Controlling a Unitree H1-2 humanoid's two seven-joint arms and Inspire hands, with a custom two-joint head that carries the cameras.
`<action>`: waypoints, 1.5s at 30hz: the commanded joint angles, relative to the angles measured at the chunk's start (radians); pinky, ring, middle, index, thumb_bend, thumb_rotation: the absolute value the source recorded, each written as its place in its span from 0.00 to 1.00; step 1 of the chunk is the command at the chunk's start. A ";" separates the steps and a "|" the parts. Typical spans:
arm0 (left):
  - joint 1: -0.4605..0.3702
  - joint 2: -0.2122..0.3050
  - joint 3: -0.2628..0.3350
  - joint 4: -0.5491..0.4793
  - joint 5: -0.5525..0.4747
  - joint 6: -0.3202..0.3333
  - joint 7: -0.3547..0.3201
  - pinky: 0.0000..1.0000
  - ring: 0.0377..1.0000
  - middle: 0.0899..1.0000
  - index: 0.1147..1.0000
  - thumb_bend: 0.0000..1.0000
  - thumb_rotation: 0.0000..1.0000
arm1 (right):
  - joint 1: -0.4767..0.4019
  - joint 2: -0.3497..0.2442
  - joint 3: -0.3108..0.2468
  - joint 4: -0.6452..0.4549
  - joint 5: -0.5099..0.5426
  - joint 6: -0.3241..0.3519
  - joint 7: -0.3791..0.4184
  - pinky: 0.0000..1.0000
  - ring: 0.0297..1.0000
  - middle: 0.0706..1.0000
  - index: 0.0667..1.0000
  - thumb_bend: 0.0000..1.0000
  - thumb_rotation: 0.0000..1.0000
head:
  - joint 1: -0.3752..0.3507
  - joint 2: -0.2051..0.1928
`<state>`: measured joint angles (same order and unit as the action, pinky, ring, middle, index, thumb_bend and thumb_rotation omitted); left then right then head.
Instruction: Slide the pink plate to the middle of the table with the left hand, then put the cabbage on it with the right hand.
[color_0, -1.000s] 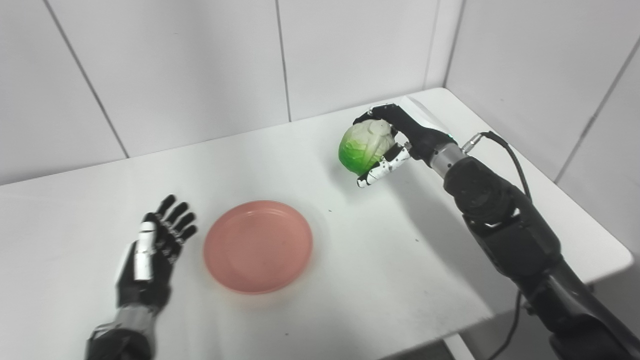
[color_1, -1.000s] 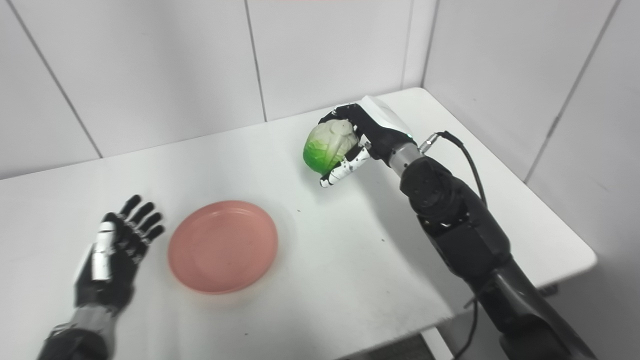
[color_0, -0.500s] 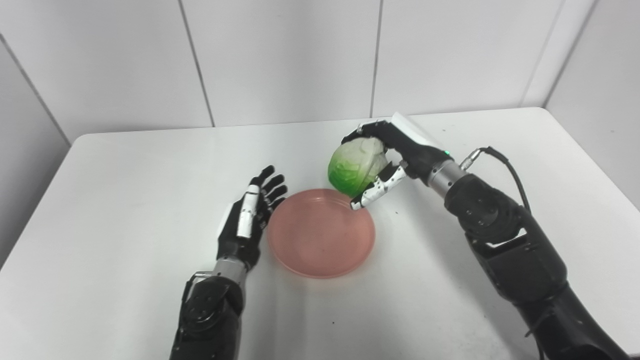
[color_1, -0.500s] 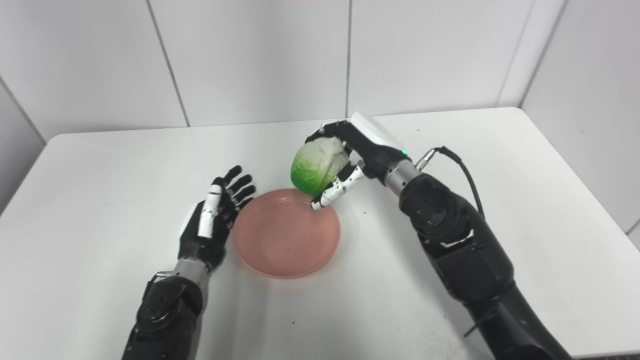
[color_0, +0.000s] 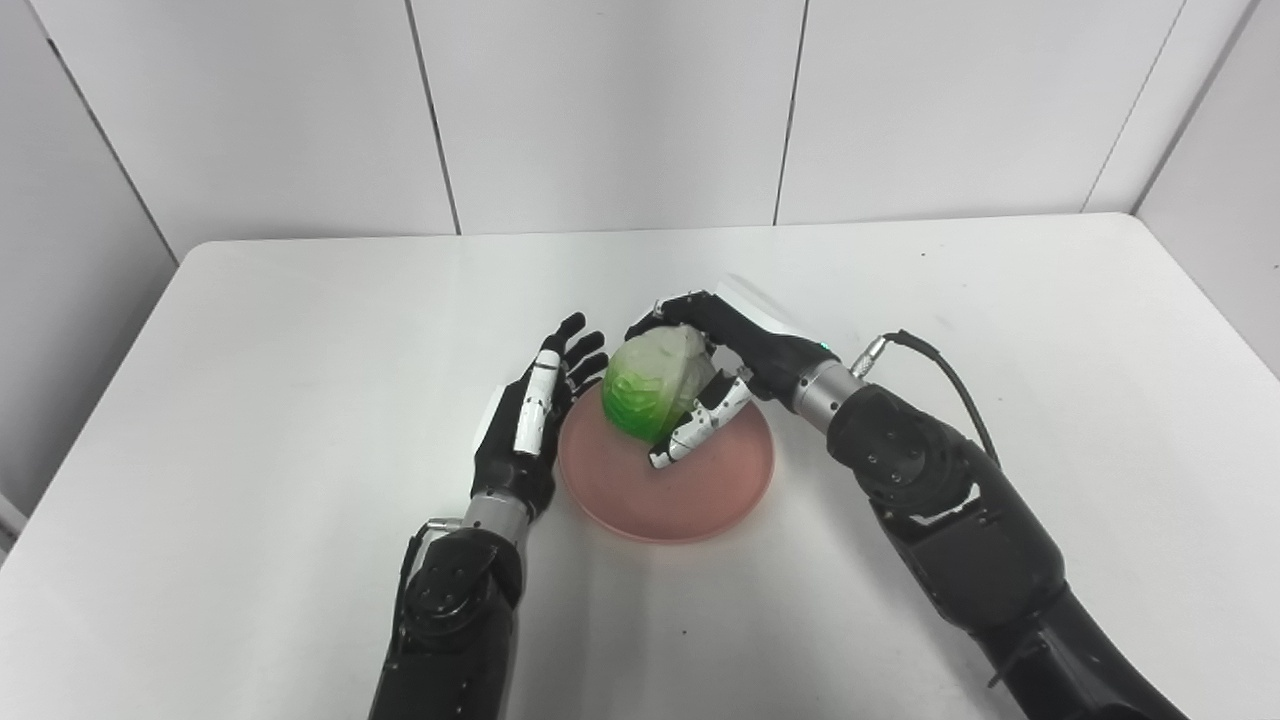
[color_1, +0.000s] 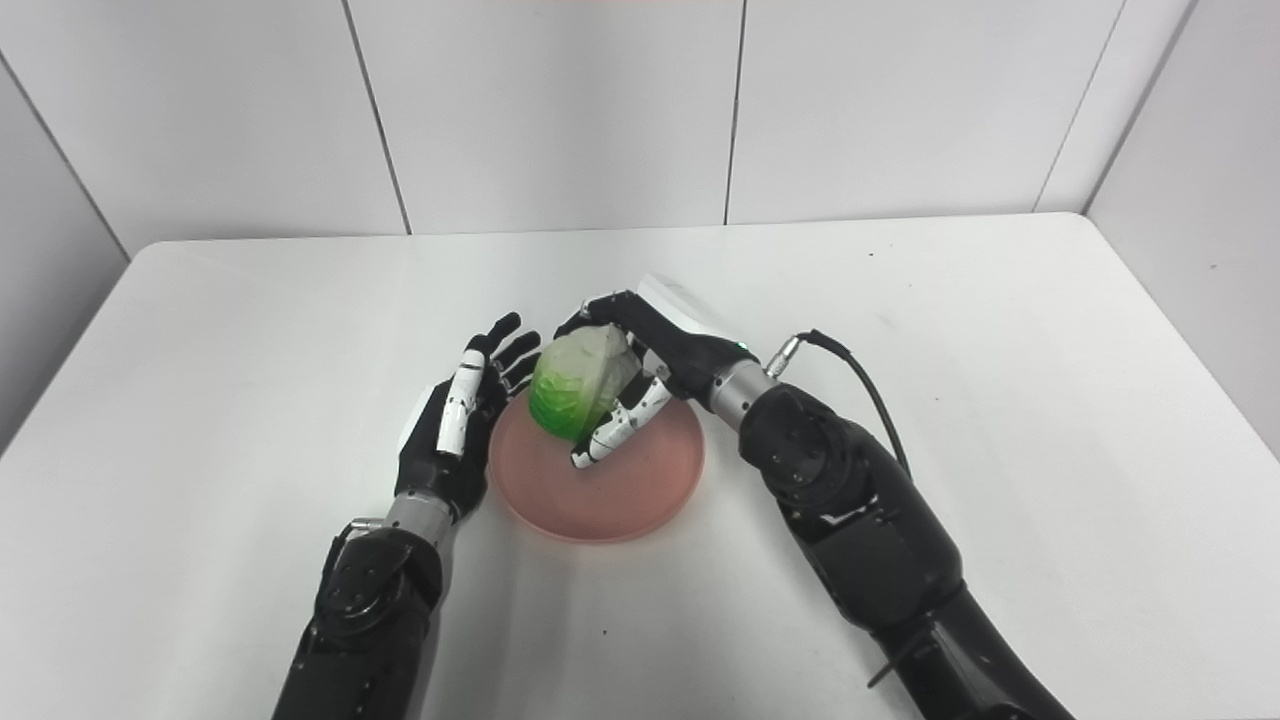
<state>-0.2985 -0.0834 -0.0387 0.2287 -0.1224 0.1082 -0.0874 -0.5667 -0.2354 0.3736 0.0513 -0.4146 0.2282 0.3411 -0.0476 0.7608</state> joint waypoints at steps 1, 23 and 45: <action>0.016 -0.003 -0.004 0.018 0.006 0.071 0.008 0.86 0.87 0.88 0.87 0.47 1.00 | -0.028 -0.001 -0.002 -0.018 -0.018 -0.048 -0.021 0.40 0.41 0.42 0.47 0.53 0.00 | 0.000 0.003; 0.017 -0.002 -0.009 -0.012 0.007 0.098 0.004 0.86 0.87 0.87 0.88 0.48 1.00 | 0.060 -0.041 0.046 -0.044 -0.140 -0.133 -0.026 0.40 0.41 0.41 0.48 0.53 0.00 | 0.006 0.032; 0.015 -0.006 -0.012 -0.001 0.020 0.088 0.017 0.84 0.85 0.85 0.86 0.50 1.00 | 0.086 -0.045 0.069 -0.102 -0.171 -0.147 0.030 0.76 0.92 0.98 0.99 1.00 0.53 | 0.006 0.021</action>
<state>-0.2969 -0.0849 -0.0462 0.2008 -0.1186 0.1606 -0.0834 -0.4429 -0.2765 0.4524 -0.0145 -0.5762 0.1179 0.3814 -0.0414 0.7808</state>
